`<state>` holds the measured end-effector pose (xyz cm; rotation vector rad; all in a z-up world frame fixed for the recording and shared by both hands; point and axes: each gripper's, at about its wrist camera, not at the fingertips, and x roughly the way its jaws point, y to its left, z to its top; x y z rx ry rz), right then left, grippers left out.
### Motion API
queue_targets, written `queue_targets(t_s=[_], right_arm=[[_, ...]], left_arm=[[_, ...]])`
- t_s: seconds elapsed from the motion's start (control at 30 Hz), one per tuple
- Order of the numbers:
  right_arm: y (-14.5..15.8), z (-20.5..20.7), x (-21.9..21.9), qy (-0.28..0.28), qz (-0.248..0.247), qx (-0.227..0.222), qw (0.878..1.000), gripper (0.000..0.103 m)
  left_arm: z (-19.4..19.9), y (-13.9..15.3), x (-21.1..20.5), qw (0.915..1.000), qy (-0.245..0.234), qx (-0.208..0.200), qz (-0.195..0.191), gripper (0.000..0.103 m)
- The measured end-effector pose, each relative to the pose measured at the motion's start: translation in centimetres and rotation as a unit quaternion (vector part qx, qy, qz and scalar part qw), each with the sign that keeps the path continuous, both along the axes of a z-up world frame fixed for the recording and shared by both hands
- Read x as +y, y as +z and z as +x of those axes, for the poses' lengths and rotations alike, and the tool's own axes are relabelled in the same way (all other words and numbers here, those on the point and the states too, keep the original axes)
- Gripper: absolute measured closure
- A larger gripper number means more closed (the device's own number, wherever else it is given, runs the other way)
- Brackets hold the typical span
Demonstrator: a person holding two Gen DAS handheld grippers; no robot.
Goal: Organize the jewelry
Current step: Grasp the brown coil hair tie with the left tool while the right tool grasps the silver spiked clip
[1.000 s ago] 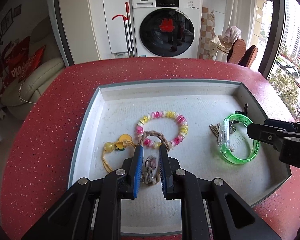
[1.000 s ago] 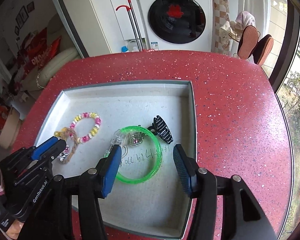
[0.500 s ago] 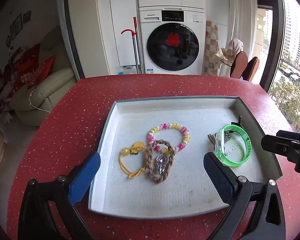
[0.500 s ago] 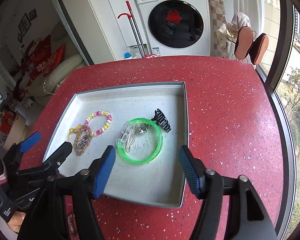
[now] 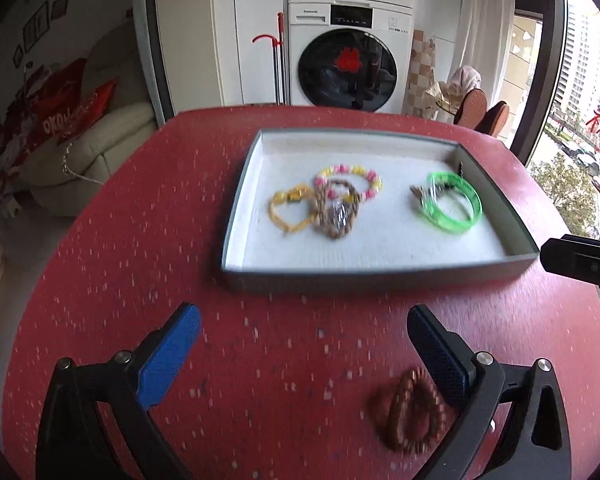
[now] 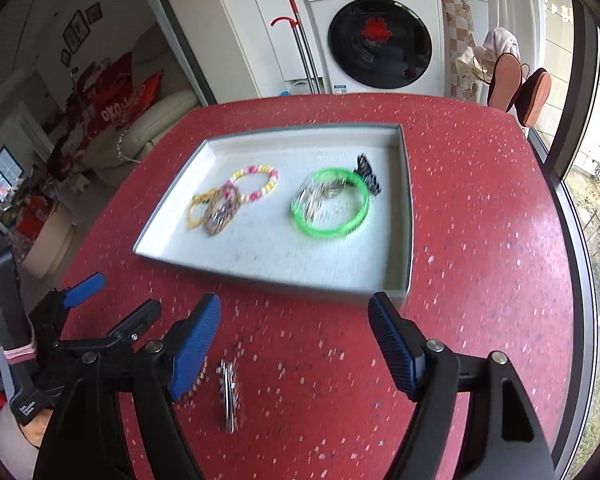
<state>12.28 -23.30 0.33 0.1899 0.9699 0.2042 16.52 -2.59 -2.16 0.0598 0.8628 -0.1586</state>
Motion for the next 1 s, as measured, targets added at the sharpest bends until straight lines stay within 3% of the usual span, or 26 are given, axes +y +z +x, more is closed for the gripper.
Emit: queue_targets(t_s=[0.27,0.77,0.93,1.0], right_arm=[[-2.1,-4.1,1.4,0.027,-0.019,0.02,0.999,0.024],[-3.6,-7.5,4.4,0.08,-0.065,0.022,0.994,0.025],[-4.4,-7.1,5.7,0.093,-0.085,0.023,0.992,0.033],[-4.7,-6.9,6.1,0.094,-0.09,0.025,0.991,0.041]], left_arm=[[-3.4,-1.7,0.3,0.9996,-0.014,0.022,-0.007,0.0],[-3.4,-3.8,-0.8,0.9983,-0.035,0.044,0.018,0.0],[-2.8,-4.0,-0.8,0.9981,-0.031,0.043,0.032,0.0],[-2.7,-4.1,-0.7,0.998,-0.028,0.044,0.035,0.0]])
